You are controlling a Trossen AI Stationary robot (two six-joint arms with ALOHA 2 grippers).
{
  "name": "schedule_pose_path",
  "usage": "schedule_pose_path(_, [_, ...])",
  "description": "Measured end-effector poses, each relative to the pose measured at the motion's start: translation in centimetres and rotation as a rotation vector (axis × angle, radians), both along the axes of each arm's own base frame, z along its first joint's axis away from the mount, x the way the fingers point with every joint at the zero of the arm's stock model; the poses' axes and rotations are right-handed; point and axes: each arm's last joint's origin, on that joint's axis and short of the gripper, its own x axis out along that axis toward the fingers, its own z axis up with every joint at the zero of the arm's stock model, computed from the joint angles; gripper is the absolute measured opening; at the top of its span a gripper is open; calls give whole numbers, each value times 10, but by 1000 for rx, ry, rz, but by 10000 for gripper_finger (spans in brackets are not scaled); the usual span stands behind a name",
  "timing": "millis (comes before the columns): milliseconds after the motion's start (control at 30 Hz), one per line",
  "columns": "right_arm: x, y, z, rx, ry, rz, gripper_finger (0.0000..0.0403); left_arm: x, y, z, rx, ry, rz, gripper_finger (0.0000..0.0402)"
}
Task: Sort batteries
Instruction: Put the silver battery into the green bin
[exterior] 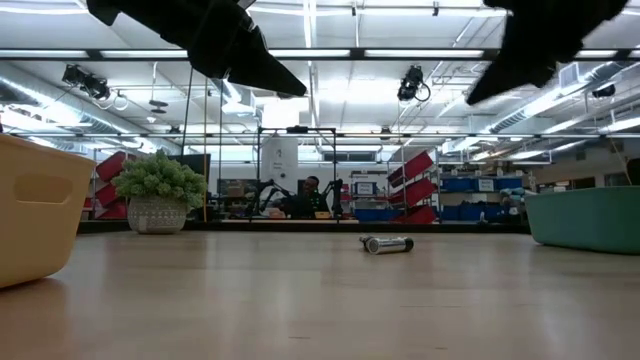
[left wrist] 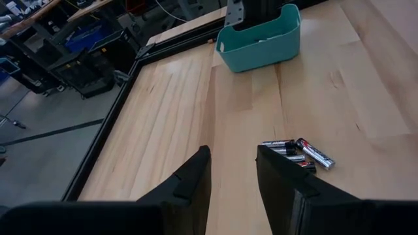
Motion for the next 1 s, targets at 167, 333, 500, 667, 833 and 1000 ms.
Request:
schedule_pose_path(167, [19,-4,15,-114,-121,121,1,0,0,0,-5,-2,2,119])
schedule_pose_path(333, [28,-10,22,-196,-163,179,5,0,0,1,-7,-12,2,119])
schedule_pose_path(500, [39,-13,14,-227,-125,224,6,0,0,1,-7,-11,2,119])
schedule_pose_path(667, [63,-10,-7,-276,-116,253,12,1,0,2,-8,-18,2,119])
schedule_pose_path(833, [81,-6,-28,-302,-110,291,14,1,0,3,1,-27,-3,119])
schedule_pose_path(1000, [91,-1,-53,-276,-53,353,13,1,0,2,2,-23,-3,119])
